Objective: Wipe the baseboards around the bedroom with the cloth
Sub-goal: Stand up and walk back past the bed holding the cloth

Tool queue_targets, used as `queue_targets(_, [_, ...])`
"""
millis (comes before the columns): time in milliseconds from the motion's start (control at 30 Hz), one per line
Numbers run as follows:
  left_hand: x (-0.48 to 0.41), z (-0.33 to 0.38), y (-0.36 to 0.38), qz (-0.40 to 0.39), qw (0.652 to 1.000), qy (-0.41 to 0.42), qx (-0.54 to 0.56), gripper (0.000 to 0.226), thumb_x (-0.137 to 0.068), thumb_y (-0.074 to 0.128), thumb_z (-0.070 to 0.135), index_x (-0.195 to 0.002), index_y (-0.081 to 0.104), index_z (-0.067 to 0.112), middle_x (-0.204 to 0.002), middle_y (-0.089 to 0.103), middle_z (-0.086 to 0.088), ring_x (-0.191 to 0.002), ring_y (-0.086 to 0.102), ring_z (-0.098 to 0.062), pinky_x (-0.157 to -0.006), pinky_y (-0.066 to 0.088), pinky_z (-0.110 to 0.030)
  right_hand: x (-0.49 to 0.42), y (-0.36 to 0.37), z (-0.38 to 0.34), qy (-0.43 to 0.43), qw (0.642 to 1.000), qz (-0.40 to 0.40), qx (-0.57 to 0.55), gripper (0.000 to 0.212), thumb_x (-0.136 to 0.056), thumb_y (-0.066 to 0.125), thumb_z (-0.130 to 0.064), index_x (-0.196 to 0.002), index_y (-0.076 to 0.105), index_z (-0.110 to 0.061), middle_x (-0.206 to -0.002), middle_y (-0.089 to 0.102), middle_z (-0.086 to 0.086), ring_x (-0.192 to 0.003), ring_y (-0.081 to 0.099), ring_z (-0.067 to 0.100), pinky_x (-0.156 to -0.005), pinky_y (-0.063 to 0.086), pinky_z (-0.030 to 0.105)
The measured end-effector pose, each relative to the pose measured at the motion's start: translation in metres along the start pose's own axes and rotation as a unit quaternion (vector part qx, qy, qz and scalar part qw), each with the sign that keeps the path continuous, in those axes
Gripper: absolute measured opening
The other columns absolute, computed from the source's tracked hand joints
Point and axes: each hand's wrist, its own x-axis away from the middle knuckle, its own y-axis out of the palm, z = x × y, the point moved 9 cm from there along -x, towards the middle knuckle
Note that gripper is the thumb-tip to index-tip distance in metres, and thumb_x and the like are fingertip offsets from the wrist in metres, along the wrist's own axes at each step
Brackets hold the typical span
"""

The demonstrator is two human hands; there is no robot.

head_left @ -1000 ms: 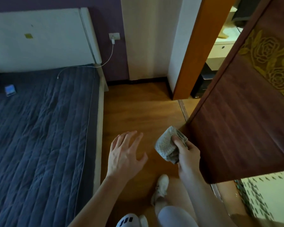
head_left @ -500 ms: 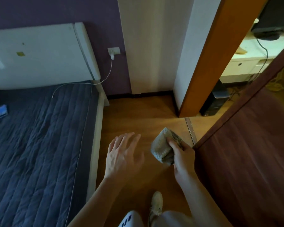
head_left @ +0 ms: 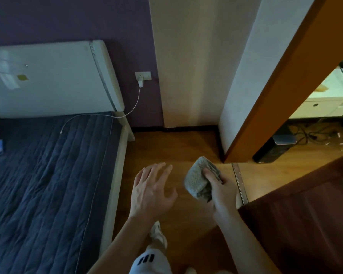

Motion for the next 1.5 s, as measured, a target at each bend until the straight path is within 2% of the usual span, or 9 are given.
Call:
queue_targets(133, [-0.061, -0.029, 0.002, 0.004, 1.000, 0.002, -0.003, 0.062, -0.088, 0.045, 0.057, -0.142, 0.052, 0.026, -0.141, 0.053, 0.002, -0.131, 0.049, -0.020, -0.105, 0.047, -0.050, -0.047, 0.039, -0.015, -0.004, 1.000, -0.005, -0.001, 0.017, -0.088, 0.075, -0.016, -0.104, 0.073, -0.010, -0.094, 0.074, 0.004, -0.073, 0.072, 0.009, -0.048, 0.052, 0.017])
queue_targets(333, [-0.169, -0.088, 0.005, -0.002, 1.000, 0.012, 0.006, 0.062, -0.089, 0.044, 0.057, -0.143, 0.051, 0.027, -0.141, 0.052, 0.001, -0.131, 0.049, -0.020, -0.105, 0.047, -0.052, -0.132, 0.117, -0.034, 0.002, 1.000, 0.012, -0.015, 0.029, -0.086, 0.078, -0.021, -0.112, 0.073, -0.011, -0.101, 0.076, 0.007, -0.089, 0.074, 0.023, -0.055, 0.057, 0.027])
queue_targets(500, [-0.269, -0.134, 0.000, -0.011, 0.999, 0.033, -0.002, 0.062, -0.088, 0.042, 0.058, -0.141, 0.050, 0.029, -0.140, 0.053, 0.002, -0.129, 0.051, -0.019, -0.104, 0.049, -0.048, -0.198, 0.183, -0.062, -0.010, 0.999, 0.039, -0.014, 0.019, -0.086, 0.078, -0.022, -0.103, 0.075, -0.016, -0.094, 0.078, 0.003, -0.090, 0.075, 0.023, -0.073, 0.061, 0.040])
queue_targets(633, [-0.336, -0.153, 0.006, -0.029, 0.998, 0.056, -0.009, 0.061, -0.087, 0.043, 0.059, -0.141, 0.050, 0.031, -0.140, 0.053, 0.004, -0.129, 0.052, -0.017, -0.103, 0.050, -0.046, -0.238, 0.216, -0.080, -0.009, 0.998, 0.055, -0.030, 0.012, -0.087, 0.077, -0.019, -0.099, 0.074, -0.020, -0.090, 0.078, 0.001, -0.086, 0.075, 0.021, -0.069, 0.060, 0.036])
queue_targets(767, [-0.387, -0.150, 0.021, -0.044, 0.996, 0.078, -0.001, 0.061, -0.088, 0.044, 0.057, -0.141, 0.054, 0.029, -0.140, 0.054, 0.005, -0.130, 0.052, -0.017, -0.105, 0.049, -0.045, -0.269, 0.220, -0.097, -0.012, 0.995, 0.089, -0.045, 0.011, -0.089, 0.074, -0.016, -0.099, 0.073, -0.016, -0.082, 0.078, -0.001, -0.073, 0.075, 0.014, -0.054, 0.056, 0.024])
queue_targets(1000, [-0.473, -0.123, 0.051, -0.052, 0.992, 0.118, 0.003, 0.062, -0.086, 0.045, 0.056, -0.139, 0.058, 0.027, -0.137, 0.055, 0.005, -0.127, 0.054, -0.019, -0.104, 0.049, -0.045, -0.339, 0.198, -0.129, -0.011, 0.989, 0.136, -0.060, 0.010, -0.089, 0.074, -0.015, -0.096, 0.073, -0.008, -0.076, 0.077, 0.003, -0.066, 0.075, 0.017, -0.048, 0.054, 0.022])
queue_targets(1267, [-0.570, -0.090, 0.084, -0.060, 0.990, 0.124, 0.000, 0.060, -0.085, 0.047, 0.056, -0.138, 0.056, 0.027, -0.133, 0.056, 0.005, -0.123, 0.055, -0.021, -0.101, 0.048, -0.047, -0.438, 0.175, -0.170, 0.004, 0.987, 0.142, -0.079, 0.018, -0.087, 0.077, -0.024, -0.102, 0.073, -0.014, -0.089, 0.078, 0.002, -0.081, 0.075, 0.019, -0.065, 0.057, 0.031])
queue_targets(1367, [-0.595, -0.087, 0.098, -0.064, 0.990, 0.126, 0.006, 0.058, -0.085, 0.049, 0.053, -0.137, 0.056, 0.027, -0.133, 0.057, 0.004, -0.123, 0.054, -0.020, -0.098, 0.049, -0.046, -0.471, 0.168, -0.175, 0.014, 0.985, 0.150, -0.081, 0.010, -0.088, 0.076, -0.023, -0.095, 0.071, -0.019, -0.090, 0.075, 0.002, -0.082, 0.073, 0.019, -0.062, 0.056, 0.031])
queue_targets(1500, [-0.618, -0.087, 0.116, -0.078, 0.987, 0.139, 0.009, 0.059, -0.086, 0.051, 0.051, -0.137, 0.058, 0.025, -0.132, 0.057, 0.004, -0.122, 0.054, -0.018, -0.097, 0.049, -0.044, -0.502, 0.164, -0.161, 0.051, 0.979, 0.177, -0.090, 0.019, -0.089, 0.074, -0.018, -0.105, 0.071, -0.008, -0.099, 0.073, 0.015, -0.089, 0.073, 0.030, -0.067, 0.057, 0.035])
